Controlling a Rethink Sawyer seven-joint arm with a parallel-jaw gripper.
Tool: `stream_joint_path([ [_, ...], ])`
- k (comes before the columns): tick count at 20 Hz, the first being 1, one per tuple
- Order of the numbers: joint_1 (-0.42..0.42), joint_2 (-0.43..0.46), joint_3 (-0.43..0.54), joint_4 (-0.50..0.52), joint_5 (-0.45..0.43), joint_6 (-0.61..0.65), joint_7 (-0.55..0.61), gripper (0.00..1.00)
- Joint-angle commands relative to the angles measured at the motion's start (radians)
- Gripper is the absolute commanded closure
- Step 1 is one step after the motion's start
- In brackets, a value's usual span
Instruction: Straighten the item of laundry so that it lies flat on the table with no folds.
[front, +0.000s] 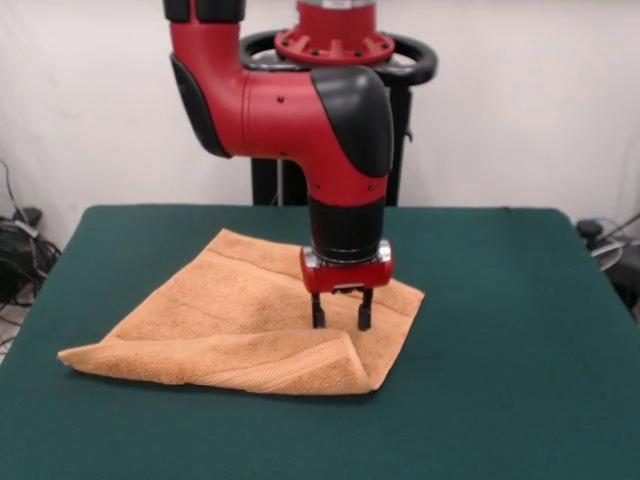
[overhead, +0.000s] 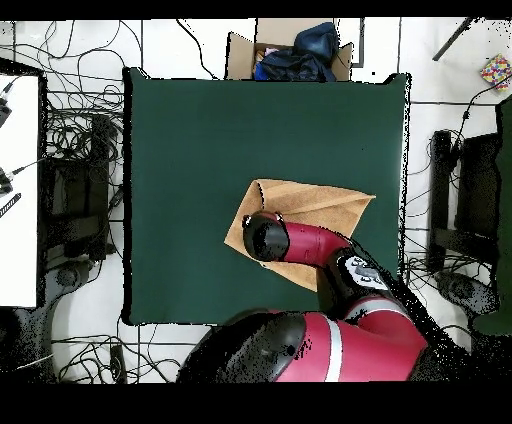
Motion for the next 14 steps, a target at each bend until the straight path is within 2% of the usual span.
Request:
stream_joint_path([
  [1,0.028,0.1,0.044,-0.177,0.07,0.023,0.164,0.0],
  [8,0.031,0.132,0.053,-0.239,0.069,0.039,0.162,0.0],
  [14,0.022,0.122,0.06,-0.25,0.058,0.062,0.16,0.0],
])
